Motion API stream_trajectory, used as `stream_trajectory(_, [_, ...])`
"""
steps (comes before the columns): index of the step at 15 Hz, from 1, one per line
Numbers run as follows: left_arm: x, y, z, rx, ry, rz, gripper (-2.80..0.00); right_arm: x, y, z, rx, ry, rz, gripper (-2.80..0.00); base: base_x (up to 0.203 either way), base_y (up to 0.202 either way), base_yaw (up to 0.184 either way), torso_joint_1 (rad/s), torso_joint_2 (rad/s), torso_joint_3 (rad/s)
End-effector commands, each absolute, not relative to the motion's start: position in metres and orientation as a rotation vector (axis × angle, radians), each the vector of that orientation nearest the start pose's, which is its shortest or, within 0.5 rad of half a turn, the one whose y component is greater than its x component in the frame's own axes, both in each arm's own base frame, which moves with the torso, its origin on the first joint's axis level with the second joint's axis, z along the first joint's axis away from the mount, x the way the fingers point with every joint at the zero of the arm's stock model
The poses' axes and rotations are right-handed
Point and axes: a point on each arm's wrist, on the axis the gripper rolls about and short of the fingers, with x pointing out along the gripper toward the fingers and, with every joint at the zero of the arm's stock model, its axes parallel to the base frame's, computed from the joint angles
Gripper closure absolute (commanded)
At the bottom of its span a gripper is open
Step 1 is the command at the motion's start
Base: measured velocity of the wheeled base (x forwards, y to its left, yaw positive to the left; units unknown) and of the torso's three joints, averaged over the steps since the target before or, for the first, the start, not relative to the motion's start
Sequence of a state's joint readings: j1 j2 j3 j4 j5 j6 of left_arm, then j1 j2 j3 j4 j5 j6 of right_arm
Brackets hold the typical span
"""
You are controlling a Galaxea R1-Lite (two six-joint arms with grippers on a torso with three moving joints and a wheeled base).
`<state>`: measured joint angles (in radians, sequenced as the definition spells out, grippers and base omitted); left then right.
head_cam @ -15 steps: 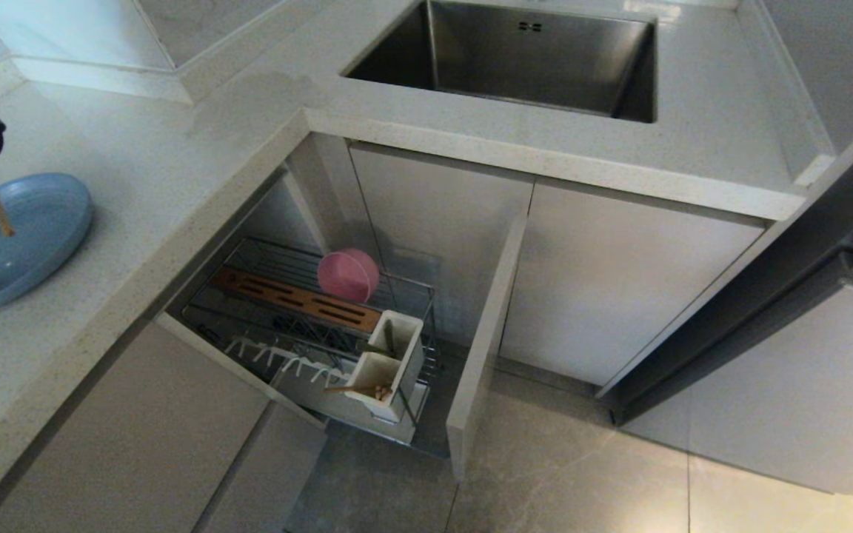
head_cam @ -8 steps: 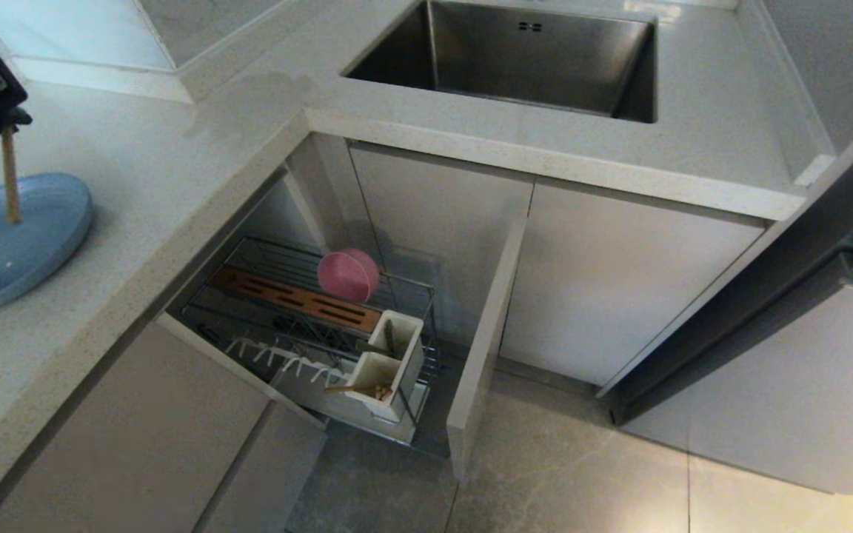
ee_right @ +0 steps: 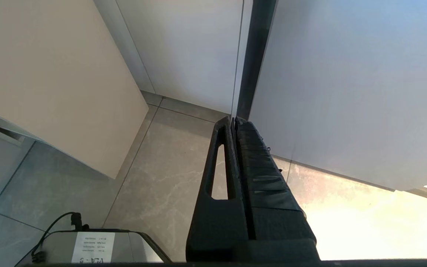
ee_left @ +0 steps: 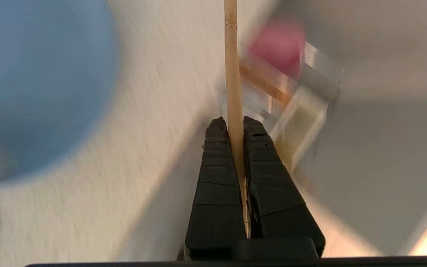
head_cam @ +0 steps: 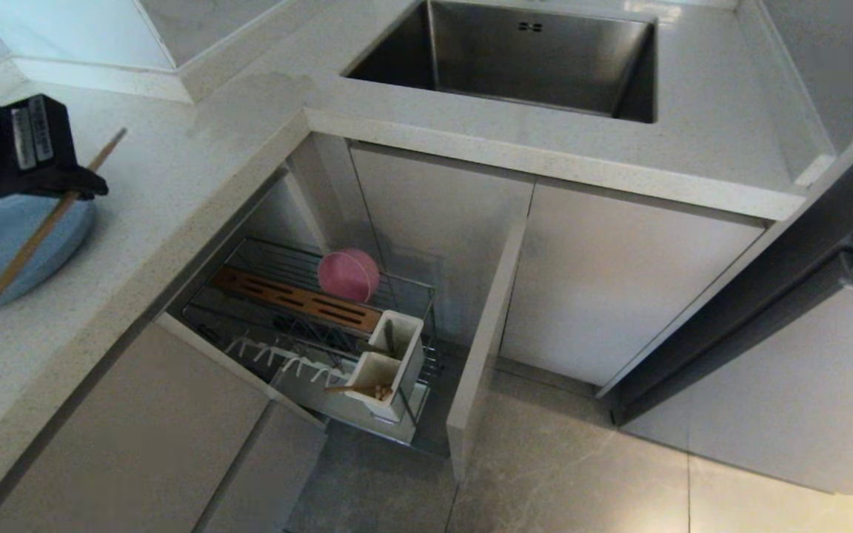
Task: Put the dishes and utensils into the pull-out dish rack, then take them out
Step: Take the chopsticks out of the cupboard
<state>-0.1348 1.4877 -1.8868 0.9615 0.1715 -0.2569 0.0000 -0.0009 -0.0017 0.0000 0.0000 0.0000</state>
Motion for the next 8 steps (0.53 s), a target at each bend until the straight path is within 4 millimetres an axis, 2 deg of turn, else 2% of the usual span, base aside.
stream_trajectory(1, [0.182,-0.028,0.375,-0.121,0.638,0.073,0.0,-0.023,0.0,0.076,0.0,-0.002,0.0,0.0,0.0,0.0,0.0,0.0,0.0,0.0])
stream_trajectory(6, [0.165,-0.043,0.345,0.057,0.959,-0.015,0.0,-0.023,0.0,0.076,0.0,-0.001,0.0,0.0,0.0,0.0,0.0,0.0,0.0,0.0])
stream_trajectory(8, [0.168,-0.047,0.333,0.127,1.069,-0.04,0.0,-0.023,0.0,0.076,0.0,-0.002,0.0,0.0,0.0,0.0,0.0,0.0,0.0,0.0])
